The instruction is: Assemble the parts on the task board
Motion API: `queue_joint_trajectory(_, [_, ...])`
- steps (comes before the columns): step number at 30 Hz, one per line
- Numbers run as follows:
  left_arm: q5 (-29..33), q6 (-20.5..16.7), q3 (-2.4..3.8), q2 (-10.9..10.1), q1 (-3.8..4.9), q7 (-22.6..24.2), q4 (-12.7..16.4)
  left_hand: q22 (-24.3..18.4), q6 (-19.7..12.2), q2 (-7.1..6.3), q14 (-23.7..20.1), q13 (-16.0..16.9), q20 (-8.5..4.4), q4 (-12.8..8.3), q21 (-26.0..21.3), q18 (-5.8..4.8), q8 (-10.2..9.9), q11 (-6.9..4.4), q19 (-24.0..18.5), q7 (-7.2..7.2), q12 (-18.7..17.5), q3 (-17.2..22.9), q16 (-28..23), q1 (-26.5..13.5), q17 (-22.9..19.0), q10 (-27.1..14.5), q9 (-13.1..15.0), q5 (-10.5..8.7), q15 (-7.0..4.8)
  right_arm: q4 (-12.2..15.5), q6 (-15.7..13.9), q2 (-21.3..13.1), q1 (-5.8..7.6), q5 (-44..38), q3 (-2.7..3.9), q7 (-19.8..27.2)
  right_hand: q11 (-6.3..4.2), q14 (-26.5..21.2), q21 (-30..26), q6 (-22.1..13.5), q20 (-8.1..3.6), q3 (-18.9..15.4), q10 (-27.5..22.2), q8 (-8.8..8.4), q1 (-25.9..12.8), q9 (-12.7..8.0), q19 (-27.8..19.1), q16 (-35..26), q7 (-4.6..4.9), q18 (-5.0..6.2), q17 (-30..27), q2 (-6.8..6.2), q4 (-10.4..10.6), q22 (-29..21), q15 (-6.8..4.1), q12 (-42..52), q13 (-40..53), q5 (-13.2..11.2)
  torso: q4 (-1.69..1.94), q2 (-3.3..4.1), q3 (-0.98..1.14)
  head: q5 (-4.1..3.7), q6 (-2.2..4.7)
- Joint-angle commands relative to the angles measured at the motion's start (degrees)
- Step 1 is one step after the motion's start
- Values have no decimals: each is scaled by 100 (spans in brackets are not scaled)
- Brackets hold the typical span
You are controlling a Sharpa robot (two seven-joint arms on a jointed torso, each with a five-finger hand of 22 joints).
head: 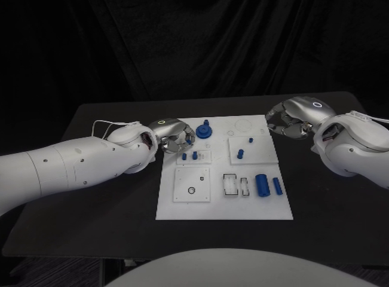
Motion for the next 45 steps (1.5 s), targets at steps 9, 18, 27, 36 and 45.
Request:
queue_joint_trajectory(9, [0, 83, 6, 142, -63, 58, -194, 1048, -45, 5, -58, -17, -44, -1, -31, -4, -36, -5, -13, -7, -41, -3, -41, -66, 67, 38, -11, -16, 17, 15, 43, -4, -15, -10, 5, -28, 40, 468, -25, 38, 44, 47, 283, 6, -60, -5, 387, -40, -8, 65, 1083, 12, -1, 1360, 29, -38, 1166, 20, -21, 12, 3, 1, -1])
queue_joint_trajectory(18, [0, -7, 6, 194, -75, 97, -264, 1048, -44, 9, -57, -22, -46, -5, -32, -4, -38, -8, -12, -10, -42, 3, -43, -61, 67, 42, -16, -12, 14, 31, 56, -17, -15, -10, 5, -36, 41, 467, -32, 40, 45, 58, 282, 4, -53, -9, 383, -41, -7, 67, 1082, 12, -7, 1358, 31, -39, 1165, 19, -18, 4, 11, -8, -1])
queue_joint_trajectory(27, [0, 56, 6, 236, -83, 85, -302, 1044, -42, 11, -66, -26, -48, -9, -40, -2, -40, -9, -20, -13, -43, 7, -48, -58, 52, 46, -19, -10, 13, 40, 68, -18, -15, -10, 5, -50, 41, 466, -37, 42, 45, 63, 280, 5, -50, -10, 380, -45, -7, 68, 1078, 14, -9, 1356, 31, -41, 1163, 19, -15, 4, 6, -23, -1])
queue_joint_trajectory(36, [0, 103, 6, 294, -89, 84, -319, 1041, -37, 16, -74, -28, -49, -8, -48, 1, -39, -10, -29, -13, -41, 7, -53, -59, 39, 52, -22, -18, 12, 44, 75, -24, -15, -10, 5, -61, 41, 466, -37, 42, 45, 63, 280, 5, -50, -10, 380, -45, -7, 68, 1078, 14, -9, 1356, 31, -41, 1163, 19, -12, -1, 13, -52, -1])
queue_joint_trajectory(45, [0, 148, 6, 329, -96, 70, -355, 1038, -35, 19, -84, -31, -50, -8, -54, 2, -40, -12, -34, -13, -40, 6, -58, -60, 24, 57, -25, -27, 11, 45, 81, -22, -15, -10, 5, -67, 42, 465, -36, 47, 46, 72, 278, 6, -42, -11, 381, -47, -8, 68, 1078, 18, -14, 1356, 31, -43, 1161, 15, -18, -4, 8, -48, -1])
